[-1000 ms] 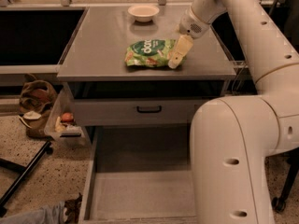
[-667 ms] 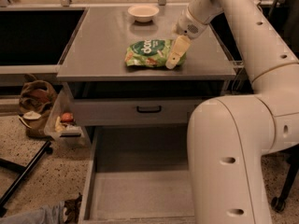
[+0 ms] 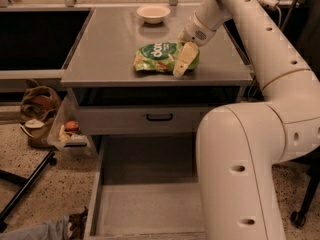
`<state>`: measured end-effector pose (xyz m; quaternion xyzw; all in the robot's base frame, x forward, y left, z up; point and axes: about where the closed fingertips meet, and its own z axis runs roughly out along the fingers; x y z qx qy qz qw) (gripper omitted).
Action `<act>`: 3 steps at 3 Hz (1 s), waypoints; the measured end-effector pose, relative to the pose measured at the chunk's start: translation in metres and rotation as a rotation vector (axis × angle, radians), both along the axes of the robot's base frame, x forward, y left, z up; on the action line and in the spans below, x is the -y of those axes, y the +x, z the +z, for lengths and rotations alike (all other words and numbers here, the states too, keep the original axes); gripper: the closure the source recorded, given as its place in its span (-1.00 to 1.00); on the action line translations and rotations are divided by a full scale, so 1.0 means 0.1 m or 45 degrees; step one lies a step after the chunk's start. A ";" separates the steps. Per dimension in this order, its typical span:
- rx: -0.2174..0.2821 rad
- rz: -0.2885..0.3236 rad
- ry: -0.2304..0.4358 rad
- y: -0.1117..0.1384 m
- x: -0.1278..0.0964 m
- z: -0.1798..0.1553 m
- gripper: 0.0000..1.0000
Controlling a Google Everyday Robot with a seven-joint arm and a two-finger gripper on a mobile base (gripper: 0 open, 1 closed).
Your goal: Place green rice chip bag into middle drawer
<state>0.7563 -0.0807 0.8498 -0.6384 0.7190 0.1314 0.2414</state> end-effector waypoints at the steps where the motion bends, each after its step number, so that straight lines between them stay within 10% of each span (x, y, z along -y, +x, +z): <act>1: -0.008 0.008 0.003 0.00 -0.03 -0.03 -1.00; 3: -0.008 0.008 0.003 0.00 -0.03 -0.03 -0.18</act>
Offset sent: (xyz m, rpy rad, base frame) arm 0.0001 0.0030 -0.0031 0.0022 0.0061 0.0064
